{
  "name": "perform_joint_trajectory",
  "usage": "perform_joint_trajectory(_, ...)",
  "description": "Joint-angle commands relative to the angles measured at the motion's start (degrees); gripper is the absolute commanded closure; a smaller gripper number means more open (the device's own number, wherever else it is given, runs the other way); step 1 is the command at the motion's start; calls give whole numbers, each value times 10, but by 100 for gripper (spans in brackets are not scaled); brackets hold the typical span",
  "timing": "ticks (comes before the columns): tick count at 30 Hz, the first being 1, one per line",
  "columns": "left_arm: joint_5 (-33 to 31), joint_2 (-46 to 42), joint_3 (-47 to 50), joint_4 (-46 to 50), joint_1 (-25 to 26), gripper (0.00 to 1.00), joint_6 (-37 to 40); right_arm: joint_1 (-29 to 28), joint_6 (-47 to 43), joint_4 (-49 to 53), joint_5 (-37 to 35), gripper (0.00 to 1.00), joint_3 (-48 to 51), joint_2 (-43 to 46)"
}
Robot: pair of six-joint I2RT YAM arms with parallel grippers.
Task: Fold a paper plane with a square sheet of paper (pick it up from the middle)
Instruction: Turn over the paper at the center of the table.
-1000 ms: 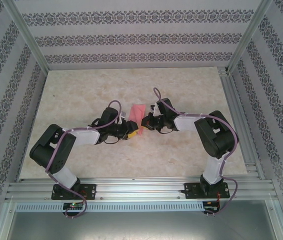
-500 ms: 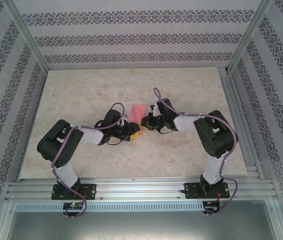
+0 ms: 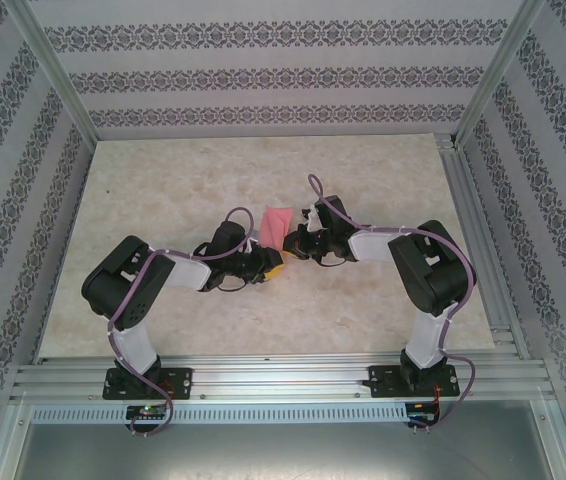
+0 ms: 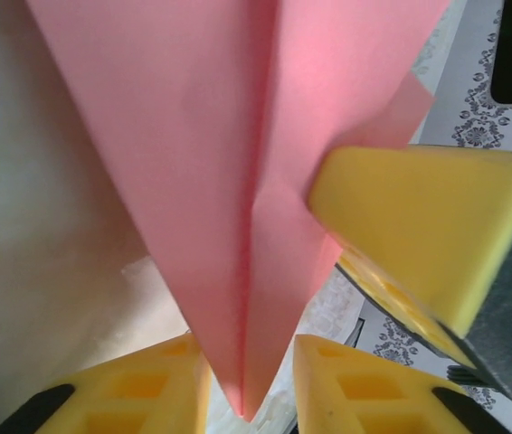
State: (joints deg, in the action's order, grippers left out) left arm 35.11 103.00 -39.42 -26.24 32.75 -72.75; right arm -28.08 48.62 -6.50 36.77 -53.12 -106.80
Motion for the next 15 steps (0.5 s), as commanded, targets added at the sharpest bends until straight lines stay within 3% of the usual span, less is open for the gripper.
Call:
perform_joint_trajectory(1,0,12,-8,-45,7,73,-5,3,5,-17,10,98,8,-9)
perform_joint_trajectory(15,-1,3,-9,-36,7,88,-5,8,7,-20,7,93,11,-4)
